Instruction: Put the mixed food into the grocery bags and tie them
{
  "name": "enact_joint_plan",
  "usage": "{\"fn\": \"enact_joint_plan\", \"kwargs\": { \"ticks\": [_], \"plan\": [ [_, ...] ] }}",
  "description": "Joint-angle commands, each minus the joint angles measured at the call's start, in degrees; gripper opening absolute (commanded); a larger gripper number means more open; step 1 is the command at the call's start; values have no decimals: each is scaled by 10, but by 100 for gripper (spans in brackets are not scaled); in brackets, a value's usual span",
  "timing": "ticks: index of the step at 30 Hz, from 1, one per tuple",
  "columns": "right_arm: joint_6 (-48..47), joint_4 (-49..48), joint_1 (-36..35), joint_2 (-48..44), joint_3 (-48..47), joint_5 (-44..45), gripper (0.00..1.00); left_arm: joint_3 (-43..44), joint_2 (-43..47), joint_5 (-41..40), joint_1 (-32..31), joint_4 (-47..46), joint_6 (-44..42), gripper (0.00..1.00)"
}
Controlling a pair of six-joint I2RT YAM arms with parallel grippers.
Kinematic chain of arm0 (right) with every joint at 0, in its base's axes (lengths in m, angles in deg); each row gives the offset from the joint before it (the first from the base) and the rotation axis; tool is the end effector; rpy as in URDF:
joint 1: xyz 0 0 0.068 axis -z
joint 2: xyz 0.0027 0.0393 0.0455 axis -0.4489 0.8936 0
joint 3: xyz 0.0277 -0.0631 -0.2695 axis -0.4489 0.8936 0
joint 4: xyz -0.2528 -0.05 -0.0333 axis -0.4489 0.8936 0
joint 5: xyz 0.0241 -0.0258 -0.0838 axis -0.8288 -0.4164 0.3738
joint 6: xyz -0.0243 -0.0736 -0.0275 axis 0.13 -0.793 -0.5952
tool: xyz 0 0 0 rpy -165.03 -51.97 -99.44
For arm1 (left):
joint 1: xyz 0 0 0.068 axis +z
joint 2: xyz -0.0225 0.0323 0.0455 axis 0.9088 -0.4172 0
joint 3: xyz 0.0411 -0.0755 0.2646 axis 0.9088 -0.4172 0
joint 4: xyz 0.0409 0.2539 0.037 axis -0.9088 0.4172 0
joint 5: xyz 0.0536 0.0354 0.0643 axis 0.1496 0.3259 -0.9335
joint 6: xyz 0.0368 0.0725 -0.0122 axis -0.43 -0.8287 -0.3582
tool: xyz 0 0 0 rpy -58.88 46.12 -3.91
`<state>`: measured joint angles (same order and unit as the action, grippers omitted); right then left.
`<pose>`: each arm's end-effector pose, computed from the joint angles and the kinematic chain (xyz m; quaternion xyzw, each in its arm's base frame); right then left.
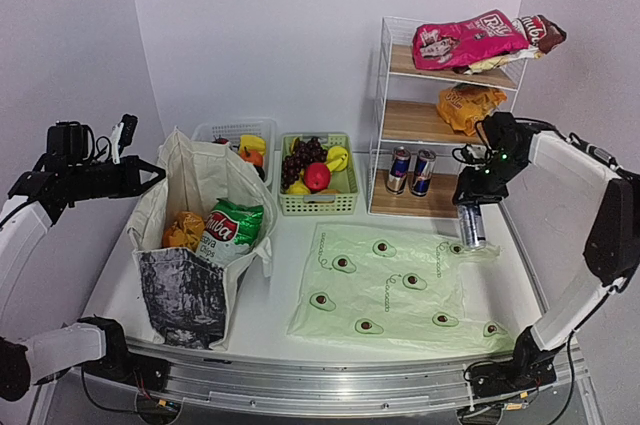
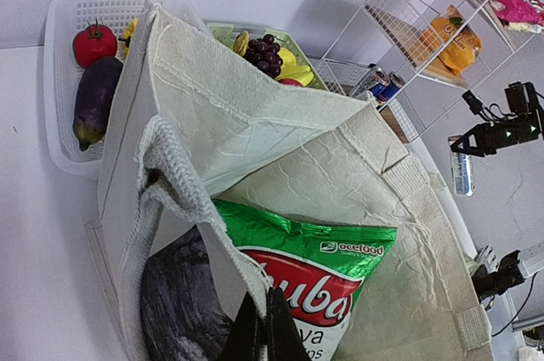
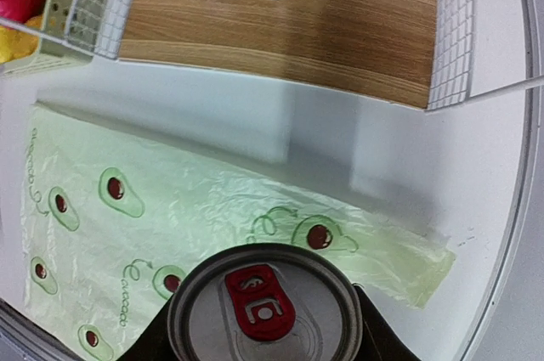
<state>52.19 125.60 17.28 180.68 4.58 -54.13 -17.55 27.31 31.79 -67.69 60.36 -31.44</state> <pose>0.3382 0.0611 0.2640 -0.0766 0.9684 0.0561 0.2307 0.2046 -0.0489 0.3377 0.1004 0.8329 -0.3017 0.4530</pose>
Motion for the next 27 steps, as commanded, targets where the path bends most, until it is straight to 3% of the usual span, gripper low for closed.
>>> {"fn": "enact_joint_plan", "kwargs": {
  "ticks": [1, 6, 11, 16, 19, 24, 27],
  "plan": [
    [44, 22, -58, -69, 8, -39, 0, 9, 24, 11, 0, -66, -1, 0],
    [75, 44, -124, -120, -16, -65, 0, 0, 35, 11, 0, -61, -1, 0],
    [105, 18, -250, -115, -128, -90, 0, -5, 41, 11, 0, -58, -1, 0],
    [95, -191, -399, -42, -244, -114, 0, -10, 47, -2, 0, -47, -4, 0],
    [63, -316, -469, 48, -322, -109, 0, -16, 53, -14, 0, -41, -6, 0],
    [104, -534, -525, 220, -453, -91, 0, -19, 62, -17, -1, -34, 0, 0],
    [89, -573, -551, 313, -522, -9, 0, -18, 67, -19, -1, -35, 8, 0]
  ]
}}
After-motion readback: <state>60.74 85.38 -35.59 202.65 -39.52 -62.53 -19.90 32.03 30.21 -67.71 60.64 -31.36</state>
